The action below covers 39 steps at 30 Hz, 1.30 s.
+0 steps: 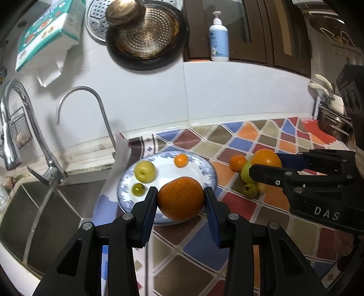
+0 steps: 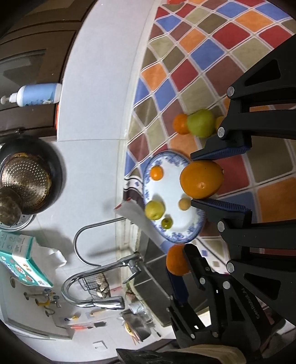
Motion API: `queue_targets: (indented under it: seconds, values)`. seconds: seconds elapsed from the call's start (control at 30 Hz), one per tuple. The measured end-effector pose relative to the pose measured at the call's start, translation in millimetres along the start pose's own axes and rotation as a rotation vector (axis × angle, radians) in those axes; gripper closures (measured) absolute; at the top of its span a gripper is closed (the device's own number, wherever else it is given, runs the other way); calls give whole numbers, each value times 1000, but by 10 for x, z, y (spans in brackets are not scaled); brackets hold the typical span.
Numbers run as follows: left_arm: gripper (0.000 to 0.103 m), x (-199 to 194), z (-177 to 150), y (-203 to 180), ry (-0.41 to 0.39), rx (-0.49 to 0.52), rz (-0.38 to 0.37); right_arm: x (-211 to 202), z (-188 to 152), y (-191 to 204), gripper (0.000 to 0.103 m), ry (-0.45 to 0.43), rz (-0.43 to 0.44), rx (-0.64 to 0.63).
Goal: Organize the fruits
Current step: 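Carry both held oranges over the plate, then lower both oranges onto the plate and open both tools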
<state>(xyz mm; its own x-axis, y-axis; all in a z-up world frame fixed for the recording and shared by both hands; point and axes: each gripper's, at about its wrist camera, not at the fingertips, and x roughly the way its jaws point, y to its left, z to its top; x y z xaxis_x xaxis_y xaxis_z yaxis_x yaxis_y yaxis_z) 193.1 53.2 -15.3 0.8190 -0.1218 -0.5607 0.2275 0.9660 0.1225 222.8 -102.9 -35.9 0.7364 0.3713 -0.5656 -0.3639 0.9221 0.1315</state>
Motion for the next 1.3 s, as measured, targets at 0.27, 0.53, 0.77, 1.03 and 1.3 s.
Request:
queue_targets:
  seconds: [0.27, 0.53, 0.77, 1.03, 1.3]
  values:
    - [63, 164, 134, 224, -13, -15, 22, 249, 269, 85, 69, -18, 25, 2]
    - [63, 464, 211, 393, 7, -36, 27, 609, 462, 91, 69, 8, 38, -3]
    - [63, 888, 200, 493, 61, -52, 21, 1063, 525, 44, 69, 74, 39, -3]
    - [63, 1297, 126, 582, 129, -81, -3, 1495, 528, -33, 69, 143, 36, 1]
    - [62, 1438, 88, 604, 151, -78, -4, 1705, 497, -41, 69, 188, 42, 9]
